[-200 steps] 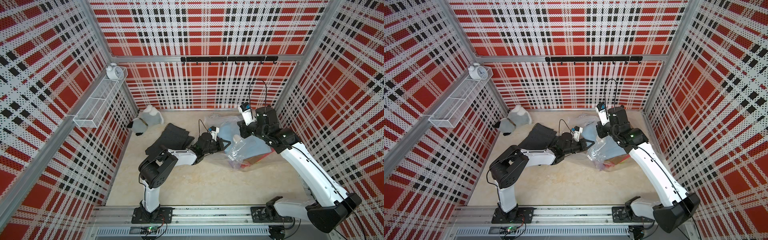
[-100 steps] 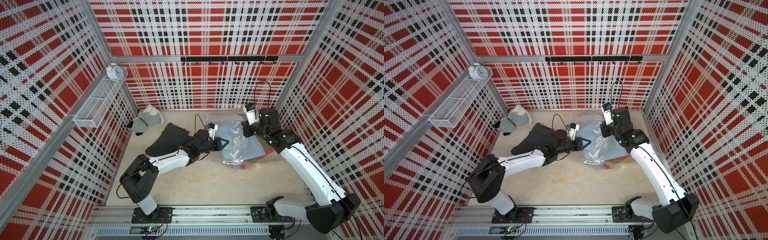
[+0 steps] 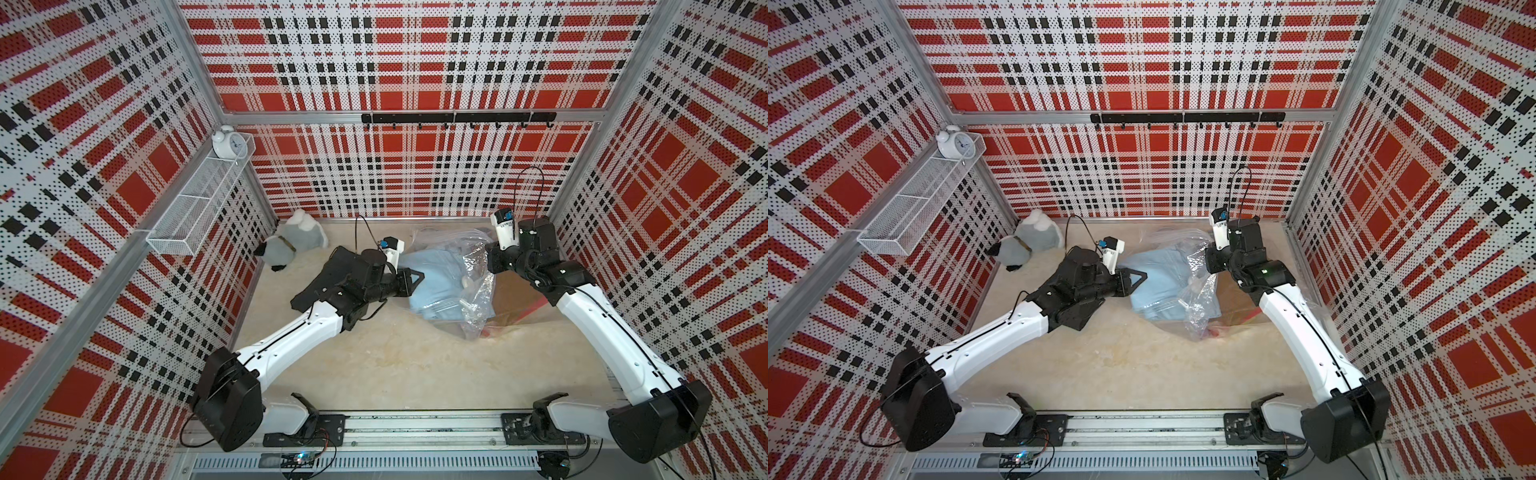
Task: Take the trousers out of the vacuum bag
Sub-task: Take out the trousers from the vacuum bag.
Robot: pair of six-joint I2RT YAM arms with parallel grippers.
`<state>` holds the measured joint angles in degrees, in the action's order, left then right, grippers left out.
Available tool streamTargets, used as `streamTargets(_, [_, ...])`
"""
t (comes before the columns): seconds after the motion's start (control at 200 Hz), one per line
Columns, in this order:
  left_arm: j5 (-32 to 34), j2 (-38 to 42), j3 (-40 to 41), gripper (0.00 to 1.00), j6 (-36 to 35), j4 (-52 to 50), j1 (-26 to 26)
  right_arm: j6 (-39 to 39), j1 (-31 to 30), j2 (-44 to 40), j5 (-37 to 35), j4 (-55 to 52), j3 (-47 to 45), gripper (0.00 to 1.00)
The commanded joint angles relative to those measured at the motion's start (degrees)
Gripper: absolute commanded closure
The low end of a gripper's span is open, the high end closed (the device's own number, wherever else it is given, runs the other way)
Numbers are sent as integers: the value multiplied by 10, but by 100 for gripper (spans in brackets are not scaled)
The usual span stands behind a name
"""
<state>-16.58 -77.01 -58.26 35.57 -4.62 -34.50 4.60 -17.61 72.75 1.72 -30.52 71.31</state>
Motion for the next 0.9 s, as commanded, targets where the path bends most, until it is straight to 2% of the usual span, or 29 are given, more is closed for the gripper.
streamTargets(0.0, [21, 24, -73, 100, -38, 40, 37, 13, 8, -8, 11, 29, -24, 100])
streamTargets(0.19, [-12, -7, -161, 100, -40, 33, 81, 8, 9, -21, 13, 30, -56, 100])
streamTargets(0.416, [-70, -23, -251, 100, -28, 29, 138, 9, 18, -28, -22, 20, -70, 100])
streamTargets(0.601, [-110, -23, -287, 100, -13, 34, 198, 18, 33, -47, -47, 16, -77, 100])
streamTargets(0.626, [-113, -24, -292, 100, -13, 32, 225, 19, 35, -49, -50, 15, -77, 100])
streamTargets(0.892, [-148, -52, -330, 100, 7, 34, 309, 32, 53, -69, -81, -1, -71, 100])
